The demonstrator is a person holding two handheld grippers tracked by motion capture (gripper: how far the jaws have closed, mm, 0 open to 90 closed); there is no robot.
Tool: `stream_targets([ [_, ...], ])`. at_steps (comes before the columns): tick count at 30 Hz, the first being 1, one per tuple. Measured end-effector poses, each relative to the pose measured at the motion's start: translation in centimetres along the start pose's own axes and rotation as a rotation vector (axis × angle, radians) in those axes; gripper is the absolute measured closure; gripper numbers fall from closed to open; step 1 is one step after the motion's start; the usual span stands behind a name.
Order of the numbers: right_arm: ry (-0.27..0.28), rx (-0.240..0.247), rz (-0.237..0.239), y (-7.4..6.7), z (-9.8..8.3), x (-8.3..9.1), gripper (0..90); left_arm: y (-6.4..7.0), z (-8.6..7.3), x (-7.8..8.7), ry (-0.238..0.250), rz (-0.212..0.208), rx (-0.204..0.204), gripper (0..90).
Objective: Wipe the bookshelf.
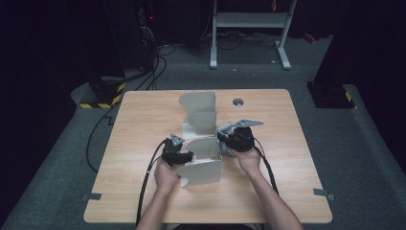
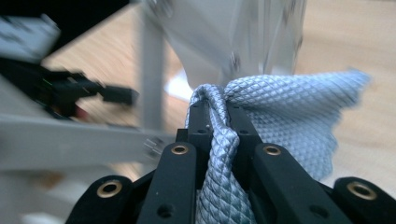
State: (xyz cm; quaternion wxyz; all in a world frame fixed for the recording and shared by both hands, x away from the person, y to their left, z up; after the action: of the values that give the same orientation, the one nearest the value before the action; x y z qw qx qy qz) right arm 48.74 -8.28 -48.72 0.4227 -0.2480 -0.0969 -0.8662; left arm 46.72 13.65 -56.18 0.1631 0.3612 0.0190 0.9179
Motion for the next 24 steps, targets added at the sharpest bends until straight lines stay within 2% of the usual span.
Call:
stream_targets([
  [4,0.063,0.047,-0.011,-0.4,2.3,1.9,83.5,0.0,0.0,0.0,0.000,0.000,-0.001,31.7],
  [7,0.089,0.076,-0.019,-0.6,3.6,2.7,83.5,0.0,0.0,0.0,0.000,0.000,-0.001,31.7],
  [11,0.099,0.084,-0.030,-0.4,4.4,2.8,83.5,0.0,0.0,0.0,0.000,0.000,0.000,31.7],
  [17,0.049,0.066,-0.031,0.1,3.3,1.2,83.5,0.0,0.0,0.0,0.000,0.000,-0.001,31.7],
  [24,-0.017,0.014,-0.022,1.2,1.3,-1.3,83.5,0.0,0.0,0.0,0.000,0.000,-0.001,31.7],
])
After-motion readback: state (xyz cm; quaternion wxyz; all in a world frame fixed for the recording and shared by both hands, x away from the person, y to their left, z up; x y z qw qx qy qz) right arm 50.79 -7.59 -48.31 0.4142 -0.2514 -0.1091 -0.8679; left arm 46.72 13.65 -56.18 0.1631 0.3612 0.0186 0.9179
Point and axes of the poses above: each handheld gripper's, and its own axes: x roughly backward along the jaws, z roughly out of its top, y roughly to its right, the point moved 5 cm from there along -x, roughly forward along the jaws, and after that the axes turned 12 degrees about x, right-handed, at the moved point
